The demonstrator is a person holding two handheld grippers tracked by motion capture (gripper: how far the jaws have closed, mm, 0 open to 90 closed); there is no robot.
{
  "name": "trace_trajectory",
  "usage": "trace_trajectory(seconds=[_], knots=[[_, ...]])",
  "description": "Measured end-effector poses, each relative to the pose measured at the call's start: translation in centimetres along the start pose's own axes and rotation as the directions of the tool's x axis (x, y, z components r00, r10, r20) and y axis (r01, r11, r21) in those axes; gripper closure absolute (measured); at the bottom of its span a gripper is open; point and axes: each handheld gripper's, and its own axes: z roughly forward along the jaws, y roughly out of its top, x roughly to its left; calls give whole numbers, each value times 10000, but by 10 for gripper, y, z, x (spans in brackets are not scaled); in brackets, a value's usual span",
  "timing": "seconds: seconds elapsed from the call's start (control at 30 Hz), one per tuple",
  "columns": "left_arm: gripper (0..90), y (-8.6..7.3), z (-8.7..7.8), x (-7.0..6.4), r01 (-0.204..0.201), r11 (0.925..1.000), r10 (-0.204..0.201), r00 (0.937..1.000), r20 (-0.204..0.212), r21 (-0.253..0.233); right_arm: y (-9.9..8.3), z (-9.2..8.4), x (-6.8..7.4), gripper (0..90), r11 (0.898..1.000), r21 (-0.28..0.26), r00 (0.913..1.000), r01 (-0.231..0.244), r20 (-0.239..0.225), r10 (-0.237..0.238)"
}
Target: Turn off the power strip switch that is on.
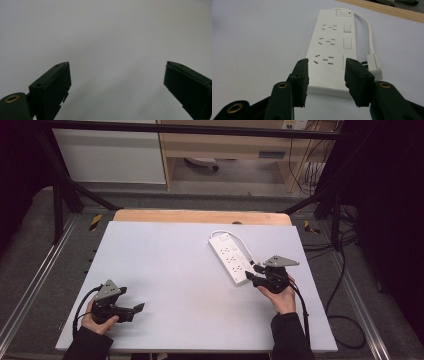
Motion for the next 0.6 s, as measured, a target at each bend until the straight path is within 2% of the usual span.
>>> trace_trajectory(seconds=[0.6], knots=[[73, 0, 0, 0, 28, 10000, -28, 10000, -21, -29, 5, 12, -6, 735, 9997, 24, 9995, -252, -189, 253]])
